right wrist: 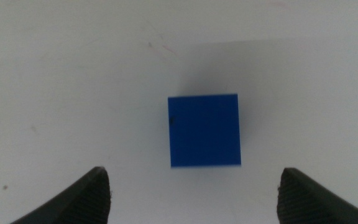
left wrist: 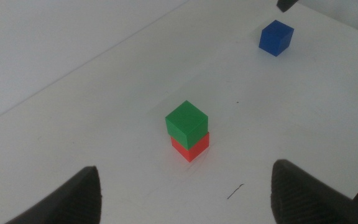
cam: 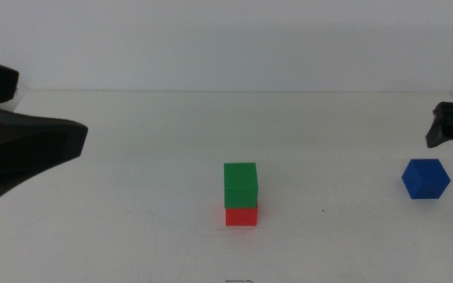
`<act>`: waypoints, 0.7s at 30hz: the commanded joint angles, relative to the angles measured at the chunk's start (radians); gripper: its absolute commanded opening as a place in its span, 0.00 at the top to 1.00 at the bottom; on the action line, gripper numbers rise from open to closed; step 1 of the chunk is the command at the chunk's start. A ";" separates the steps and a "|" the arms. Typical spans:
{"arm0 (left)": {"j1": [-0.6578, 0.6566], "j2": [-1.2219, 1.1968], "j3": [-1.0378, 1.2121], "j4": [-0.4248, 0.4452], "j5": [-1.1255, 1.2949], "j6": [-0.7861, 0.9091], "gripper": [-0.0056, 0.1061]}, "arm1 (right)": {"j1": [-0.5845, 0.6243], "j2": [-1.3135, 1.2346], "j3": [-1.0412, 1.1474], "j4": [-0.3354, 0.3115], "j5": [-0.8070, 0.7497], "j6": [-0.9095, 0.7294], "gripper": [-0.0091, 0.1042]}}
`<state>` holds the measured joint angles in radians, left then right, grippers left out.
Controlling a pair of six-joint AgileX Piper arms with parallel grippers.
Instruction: Stack red cubes first, then green, then blue cubes in a specific spot.
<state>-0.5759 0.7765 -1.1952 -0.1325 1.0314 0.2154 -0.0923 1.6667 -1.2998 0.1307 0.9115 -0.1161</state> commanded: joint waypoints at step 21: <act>-0.002 0.003 -0.021 -0.011 -0.071 -0.002 0.11 | 0.031 0.246 -0.077 -0.047 -0.104 -0.005 0.21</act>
<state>-0.5759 0.7765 -1.1952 -0.1325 1.0314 0.2154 -0.0697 1.9566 -1.3431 0.1001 0.8534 -0.1171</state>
